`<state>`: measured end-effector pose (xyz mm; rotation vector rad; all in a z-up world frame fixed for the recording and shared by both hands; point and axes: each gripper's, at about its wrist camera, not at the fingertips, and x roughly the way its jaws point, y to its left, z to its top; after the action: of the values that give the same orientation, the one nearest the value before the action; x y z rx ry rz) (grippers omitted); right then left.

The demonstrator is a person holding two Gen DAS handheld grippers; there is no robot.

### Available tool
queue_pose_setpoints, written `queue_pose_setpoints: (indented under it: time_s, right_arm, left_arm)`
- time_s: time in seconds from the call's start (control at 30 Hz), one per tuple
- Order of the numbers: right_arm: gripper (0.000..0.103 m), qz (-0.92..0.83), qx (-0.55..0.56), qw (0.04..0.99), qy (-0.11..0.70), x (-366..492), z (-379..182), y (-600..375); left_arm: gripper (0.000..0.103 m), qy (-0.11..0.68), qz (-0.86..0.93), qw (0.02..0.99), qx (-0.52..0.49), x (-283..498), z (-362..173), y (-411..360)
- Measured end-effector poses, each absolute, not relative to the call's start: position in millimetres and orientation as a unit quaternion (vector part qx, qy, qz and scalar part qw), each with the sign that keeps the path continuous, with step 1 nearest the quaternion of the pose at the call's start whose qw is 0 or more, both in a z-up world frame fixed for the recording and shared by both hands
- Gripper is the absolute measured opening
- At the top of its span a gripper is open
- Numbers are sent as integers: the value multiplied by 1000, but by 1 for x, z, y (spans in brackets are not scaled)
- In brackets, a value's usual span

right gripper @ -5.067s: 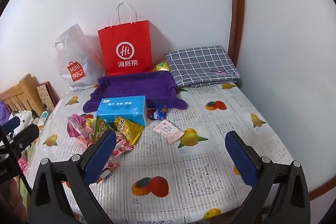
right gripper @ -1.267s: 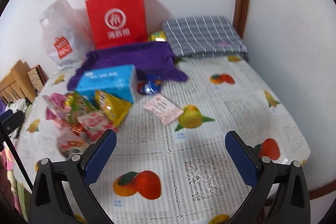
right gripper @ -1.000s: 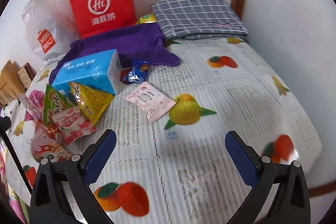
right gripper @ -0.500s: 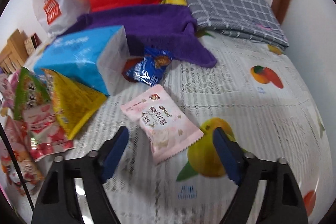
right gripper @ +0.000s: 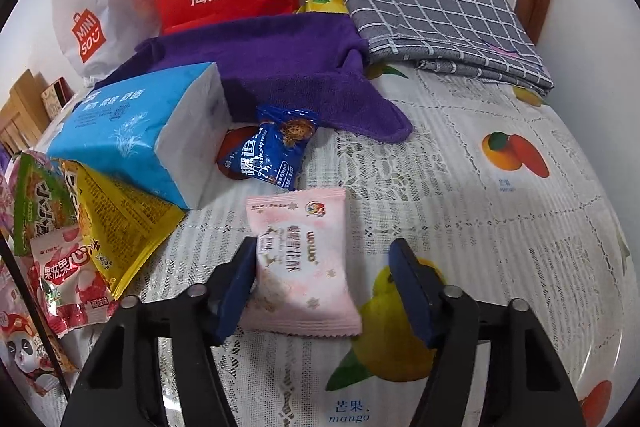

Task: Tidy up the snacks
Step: 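Grasp the pink snack bag with the left tool while the right tool grasps a pink cake packet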

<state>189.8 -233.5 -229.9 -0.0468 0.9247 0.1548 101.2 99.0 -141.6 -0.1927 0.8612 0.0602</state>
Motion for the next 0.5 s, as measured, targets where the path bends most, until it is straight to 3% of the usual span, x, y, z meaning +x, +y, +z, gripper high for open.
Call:
queue_pose_setpoints:
  time_s: [0.07,0.5]
  right_arm:
    - [44,68,-14,894,443,190,-229,-237]
    - [43,65,-19,893,445,191,-228,-236]
  left_arm:
    - [92,413,34,906,-87,105,-140,102]
    - [90,431,18,899,-78,156,-160,121]
